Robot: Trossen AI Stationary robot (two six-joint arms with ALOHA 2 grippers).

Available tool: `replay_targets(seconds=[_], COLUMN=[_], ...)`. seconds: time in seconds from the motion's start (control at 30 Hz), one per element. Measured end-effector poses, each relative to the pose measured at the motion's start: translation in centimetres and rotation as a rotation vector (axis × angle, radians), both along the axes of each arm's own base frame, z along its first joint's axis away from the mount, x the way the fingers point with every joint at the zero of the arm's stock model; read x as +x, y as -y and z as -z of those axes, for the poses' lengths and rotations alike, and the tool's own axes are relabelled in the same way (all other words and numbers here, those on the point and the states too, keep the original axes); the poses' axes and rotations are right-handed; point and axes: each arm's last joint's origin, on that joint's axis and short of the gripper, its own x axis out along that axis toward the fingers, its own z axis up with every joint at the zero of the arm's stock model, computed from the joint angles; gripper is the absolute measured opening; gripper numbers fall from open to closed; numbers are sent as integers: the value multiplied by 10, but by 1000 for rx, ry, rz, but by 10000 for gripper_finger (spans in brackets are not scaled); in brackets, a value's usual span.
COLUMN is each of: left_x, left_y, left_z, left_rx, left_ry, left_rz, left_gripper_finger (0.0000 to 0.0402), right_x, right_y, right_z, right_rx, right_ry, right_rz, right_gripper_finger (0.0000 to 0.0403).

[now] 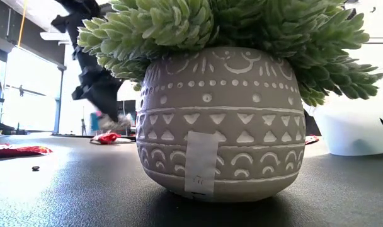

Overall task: Sort candy
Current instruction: Put the white candy wrapper into the white bucket

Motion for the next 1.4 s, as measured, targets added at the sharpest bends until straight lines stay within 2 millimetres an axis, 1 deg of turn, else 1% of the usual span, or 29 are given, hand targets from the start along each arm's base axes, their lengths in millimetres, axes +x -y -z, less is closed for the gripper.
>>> replay_targets(seconds=[0.17, 0.37, 0.5, 0.63, 0.77, 0.83, 1.0, 1.23, 1.4], left_x=[13, 36, 46, 50, 53, 54, 55, 57, 63], left_y=[-3, -7, -8, -9, -9, -9, -9, -9, -9], left_z=[-37, -97, -135, -159, -168, -171, -176, -181, -179], left_rx=[66, 211, 309, 357, 385, 391, 392, 393, 391], left_ry=[140, 387, 542, 637, 710, 742, 793, 851, 862], left_rz=[-20, -8, 3, 19, 24, 21, 9, 3, 5], left_gripper_finger=[2, 1, 1, 1, 1, 1, 1, 1, 0], right_x=[2, 8, 18, 33, 53, 63, 84, 104, 113], right_y=[2, 3, 4, 8, 15, 19, 31, 46, 55], right_z=[-3, -8, -13, -20, -27, -28, -29, -25, -23], right_rx=[-67, -158, -221, -279, -354, -387, -408, -406, -393], right_ry=[45, 124, 180, 267, 369, 401, 494, 574, 636], right_rz=[75, 139, 150, 158, 179, 185, 182, 193, 175], right_gripper_finger=[156, 156, 156, 156, 156, 156, 156, 156, 156])
